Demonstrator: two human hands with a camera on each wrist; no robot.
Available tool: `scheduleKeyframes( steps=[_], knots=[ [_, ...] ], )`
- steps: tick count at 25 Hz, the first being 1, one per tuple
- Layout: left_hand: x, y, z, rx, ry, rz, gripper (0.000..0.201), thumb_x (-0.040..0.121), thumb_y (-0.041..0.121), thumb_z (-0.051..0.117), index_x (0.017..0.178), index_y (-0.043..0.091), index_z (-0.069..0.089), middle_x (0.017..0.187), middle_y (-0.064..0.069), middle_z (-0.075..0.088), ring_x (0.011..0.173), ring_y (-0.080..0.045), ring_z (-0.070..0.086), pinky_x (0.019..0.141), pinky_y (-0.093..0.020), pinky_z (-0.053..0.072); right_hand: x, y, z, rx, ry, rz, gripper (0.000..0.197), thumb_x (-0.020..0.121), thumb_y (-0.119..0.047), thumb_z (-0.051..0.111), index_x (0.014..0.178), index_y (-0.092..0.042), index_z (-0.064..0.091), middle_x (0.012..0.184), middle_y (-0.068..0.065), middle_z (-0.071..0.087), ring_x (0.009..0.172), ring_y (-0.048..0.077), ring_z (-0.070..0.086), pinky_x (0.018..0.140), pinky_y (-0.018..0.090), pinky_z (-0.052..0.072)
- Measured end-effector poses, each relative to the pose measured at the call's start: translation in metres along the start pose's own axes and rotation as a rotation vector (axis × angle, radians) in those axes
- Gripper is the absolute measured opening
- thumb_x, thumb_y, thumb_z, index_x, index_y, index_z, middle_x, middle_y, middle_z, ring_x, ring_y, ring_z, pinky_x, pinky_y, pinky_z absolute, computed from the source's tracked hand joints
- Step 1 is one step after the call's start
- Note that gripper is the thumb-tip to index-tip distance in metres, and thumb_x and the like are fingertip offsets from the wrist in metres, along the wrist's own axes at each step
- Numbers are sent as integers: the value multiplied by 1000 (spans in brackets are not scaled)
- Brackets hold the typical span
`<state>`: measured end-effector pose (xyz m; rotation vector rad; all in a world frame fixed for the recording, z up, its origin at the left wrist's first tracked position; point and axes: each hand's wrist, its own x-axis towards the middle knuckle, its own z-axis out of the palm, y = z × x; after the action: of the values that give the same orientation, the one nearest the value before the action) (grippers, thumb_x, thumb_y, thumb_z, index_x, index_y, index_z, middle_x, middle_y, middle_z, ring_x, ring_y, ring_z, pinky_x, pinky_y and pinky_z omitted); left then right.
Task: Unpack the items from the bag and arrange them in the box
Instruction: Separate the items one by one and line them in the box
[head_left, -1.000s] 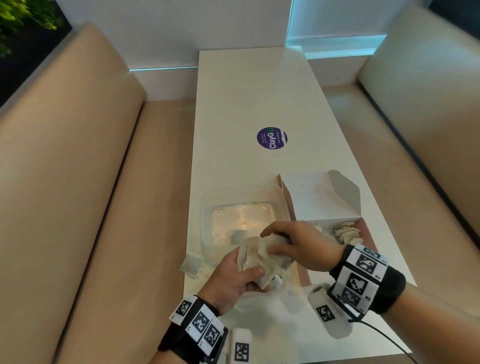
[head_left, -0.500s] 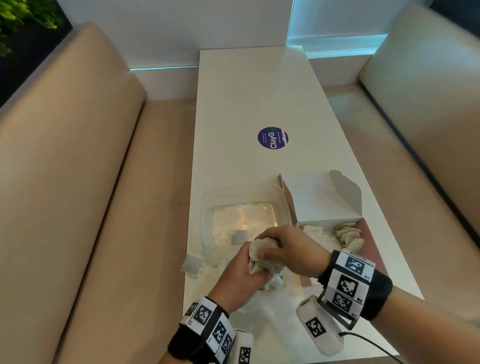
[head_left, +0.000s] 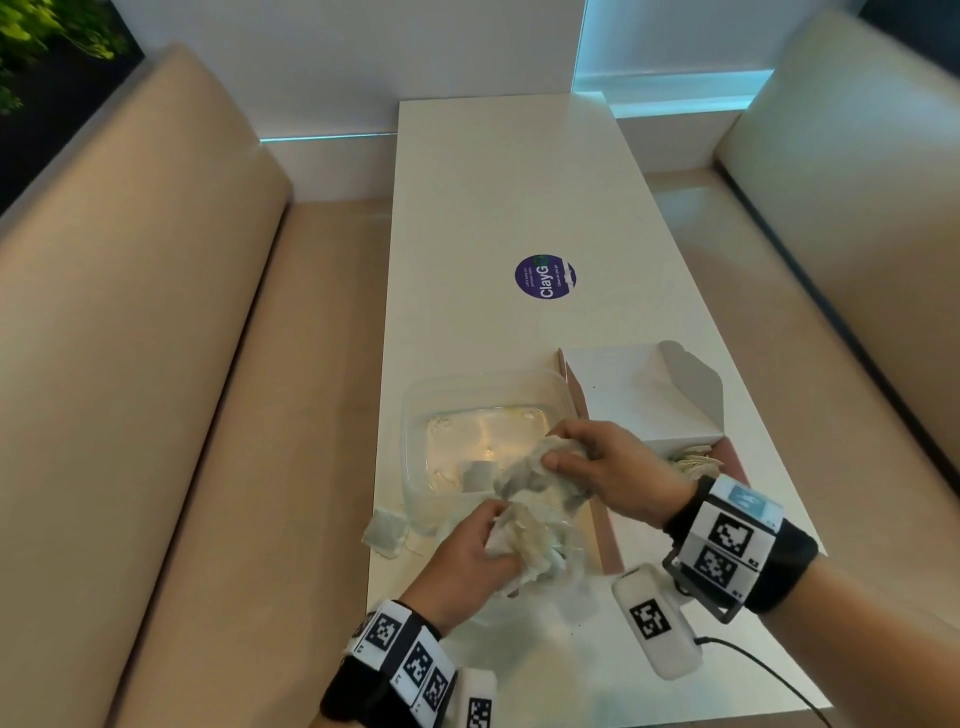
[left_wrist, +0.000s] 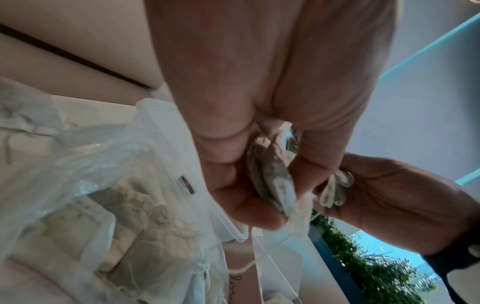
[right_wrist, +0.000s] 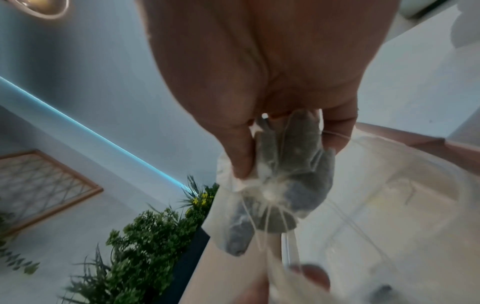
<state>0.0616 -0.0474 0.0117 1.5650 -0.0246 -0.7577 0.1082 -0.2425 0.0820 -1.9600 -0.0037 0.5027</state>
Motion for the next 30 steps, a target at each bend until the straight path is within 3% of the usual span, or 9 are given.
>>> scheduleKeyframes(
  steps=[4,7,11,12,14,18,21,26,30],
  knots=[
    [-4,-5,-17,-43,100,-27,39,69,12,61,104,29,63,98,-4,72,90,-24,67,81,-40,55,-2,-4,-25,91,39,-40,11,89,-14,60,88,-4,60,78,8,60,63,15,63,55,29,56],
    [-6,-9,-36,6,193,-34,37,70,17,62,105,28,62,98,-1,73,96,-24,68,90,-45,53,-7,-8,-36,197,114,-78,6,88,-9,58,89,-4,60,77,11,61,61,12,63,51,25,54],
    [-12,-9,-68,-50,457,-37,38,84,2,62,118,19,55,108,-10,69,93,-25,68,77,-37,56,-17,-17,-64,288,352,-155,10,86,-15,57,89,-6,61,83,14,62,63,15,64,54,26,56],
    [-15,-7,-74,-72,527,-28,38,85,-1,60,118,16,53,107,-11,67,90,-24,68,73,-35,56,-19,-17,-71,258,360,-156,15,83,-20,59,90,-7,62,84,15,63,65,18,64,57,31,57],
    [-19,0,-78,-59,587,13,43,86,-2,60,120,21,47,106,-6,66,86,-22,69,71,-34,56,-26,-18,-75,153,218,-123,25,77,-28,62,90,-7,63,82,15,64,67,23,64,62,39,57],
    [-11,16,-48,79,492,147,43,89,1,58,102,41,50,96,5,67,75,-20,70,68,-36,57,-30,-18,-44,-137,-234,-46,17,82,-28,67,89,-14,66,74,0,66,63,11,62,57,25,50],
    [0,20,-15,81,299,147,34,94,4,51,85,34,65,94,4,66,83,-21,65,70,-35,56,-25,-14,-20,-265,-369,-26,12,85,-27,66,91,-17,66,76,-4,66,64,8,61,57,23,51],
    [-6,26,14,-311,-85,53,37,95,32,39,108,10,66,87,-9,69,87,-26,66,75,-38,51,-18,-2,-8,-144,-257,7,6,86,-23,65,84,-17,63,72,-3,63,62,10,59,55,24,49],
    [-4,18,15,-167,-46,108,24,93,20,57,111,7,66,94,-6,72,85,-18,66,68,-31,54,-21,12,-9,15,-118,24,9,85,-17,66,88,-9,65,71,-3,64,61,8,61,54,21,47]
  ],
)
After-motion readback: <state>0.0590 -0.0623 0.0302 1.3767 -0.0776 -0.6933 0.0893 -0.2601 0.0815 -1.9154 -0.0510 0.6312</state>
